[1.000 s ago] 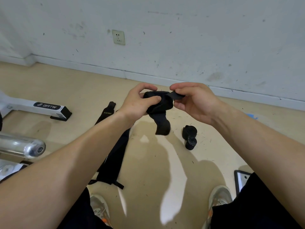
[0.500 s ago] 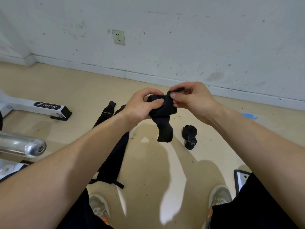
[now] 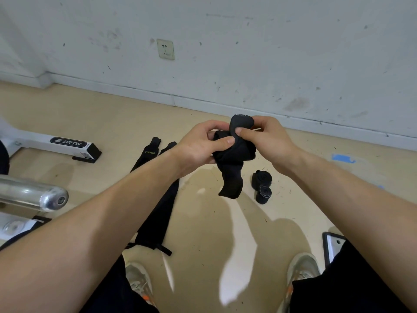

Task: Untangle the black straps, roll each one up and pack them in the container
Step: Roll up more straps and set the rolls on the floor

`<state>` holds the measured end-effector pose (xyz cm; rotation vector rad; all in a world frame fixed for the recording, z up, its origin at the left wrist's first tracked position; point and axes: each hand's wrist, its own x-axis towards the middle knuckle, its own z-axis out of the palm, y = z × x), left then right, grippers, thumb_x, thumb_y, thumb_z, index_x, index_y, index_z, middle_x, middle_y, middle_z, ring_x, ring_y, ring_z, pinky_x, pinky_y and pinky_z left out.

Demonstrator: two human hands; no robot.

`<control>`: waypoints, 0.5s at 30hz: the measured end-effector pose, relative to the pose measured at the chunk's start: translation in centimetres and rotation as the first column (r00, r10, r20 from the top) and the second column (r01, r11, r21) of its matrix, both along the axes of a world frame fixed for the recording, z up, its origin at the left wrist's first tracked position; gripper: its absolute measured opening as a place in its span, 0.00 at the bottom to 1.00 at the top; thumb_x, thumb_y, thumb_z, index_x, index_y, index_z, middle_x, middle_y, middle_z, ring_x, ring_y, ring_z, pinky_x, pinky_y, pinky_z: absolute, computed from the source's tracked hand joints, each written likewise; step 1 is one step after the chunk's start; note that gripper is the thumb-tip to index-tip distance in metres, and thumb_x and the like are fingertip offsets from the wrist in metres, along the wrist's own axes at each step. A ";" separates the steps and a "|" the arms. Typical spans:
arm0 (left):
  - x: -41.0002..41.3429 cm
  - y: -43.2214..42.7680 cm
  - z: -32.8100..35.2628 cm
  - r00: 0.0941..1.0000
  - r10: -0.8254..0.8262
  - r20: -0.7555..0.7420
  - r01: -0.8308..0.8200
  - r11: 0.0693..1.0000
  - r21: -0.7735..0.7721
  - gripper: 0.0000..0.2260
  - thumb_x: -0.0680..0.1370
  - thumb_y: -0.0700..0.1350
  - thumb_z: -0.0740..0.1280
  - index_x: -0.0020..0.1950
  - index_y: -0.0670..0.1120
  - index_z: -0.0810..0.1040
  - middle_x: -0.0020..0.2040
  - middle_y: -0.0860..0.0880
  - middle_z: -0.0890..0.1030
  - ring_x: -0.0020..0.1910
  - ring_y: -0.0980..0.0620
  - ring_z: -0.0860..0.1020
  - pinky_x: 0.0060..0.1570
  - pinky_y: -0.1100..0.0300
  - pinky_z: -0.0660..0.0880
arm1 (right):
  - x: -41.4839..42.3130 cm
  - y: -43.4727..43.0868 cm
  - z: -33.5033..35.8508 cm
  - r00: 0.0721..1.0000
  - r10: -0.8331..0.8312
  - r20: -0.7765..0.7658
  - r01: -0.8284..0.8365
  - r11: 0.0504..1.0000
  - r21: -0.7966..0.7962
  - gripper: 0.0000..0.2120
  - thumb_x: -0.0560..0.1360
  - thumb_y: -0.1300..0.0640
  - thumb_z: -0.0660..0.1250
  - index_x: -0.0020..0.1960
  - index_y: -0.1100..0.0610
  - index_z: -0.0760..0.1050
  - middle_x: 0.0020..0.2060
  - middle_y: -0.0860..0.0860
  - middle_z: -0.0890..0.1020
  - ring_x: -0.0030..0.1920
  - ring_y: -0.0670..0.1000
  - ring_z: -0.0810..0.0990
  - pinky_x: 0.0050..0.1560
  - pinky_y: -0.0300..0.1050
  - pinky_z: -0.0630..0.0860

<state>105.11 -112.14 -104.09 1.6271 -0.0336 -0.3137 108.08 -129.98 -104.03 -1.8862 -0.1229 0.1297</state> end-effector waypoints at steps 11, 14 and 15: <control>-0.6 -0.5 0.6 0.998 -0.052 0.038 0.053 0.999 -0.014 0.25 0.73 0.38 0.72 0.65 0.52 0.69 0.47 0.40 0.81 0.45 0.45 0.80 0.49 0.48 0.80 | -0.3 0.4 0.2 0.953 0.034 -0.302 0.022 0.984 0.180 0.01 0.79 0.57 0.68 0.50 0.53 0.77 0.40 0.51 0.81 0.36 0.52 0.78 0.34 0.42 0.72; -0.9 -0.7 0.7 0.993 -0.081 0.083 0.081 0.997 0.003 0.19 0.74 0.36 0.72 0.62 0.51 0.76 0.45 0.39 0.82 0.44 0.44 0.81 0.52 0.44 0.82 | -0.2 0.2 0.1 0.941 0.051 -0.333 0.033 0.969 0.243 0.03 0.78 0.62 0.67 0.49 0.54 0.76 0.40 0.54 0.81 0.39 0.55 0.78 0.41 0.48 0.74; -0.9 -0.8 0.7 0.993 -0.077 0.090 0.076 0.997 0.014 0.17 0.75 0.35 0.72 0.61 0.50 0.78 0.47 0.37 0.82 0.46 0.43 0.82 0.55 0.42 0.82 | -0.1 0.2 0.1 0.936 0.063 -0.346 0.031 0.965 0.259 0.05 0.78 0.63 0.66 0.49 0.55 0.76 0.41 0.55 0.81 0.41 0.55 0.79 0.42 0.49 0.75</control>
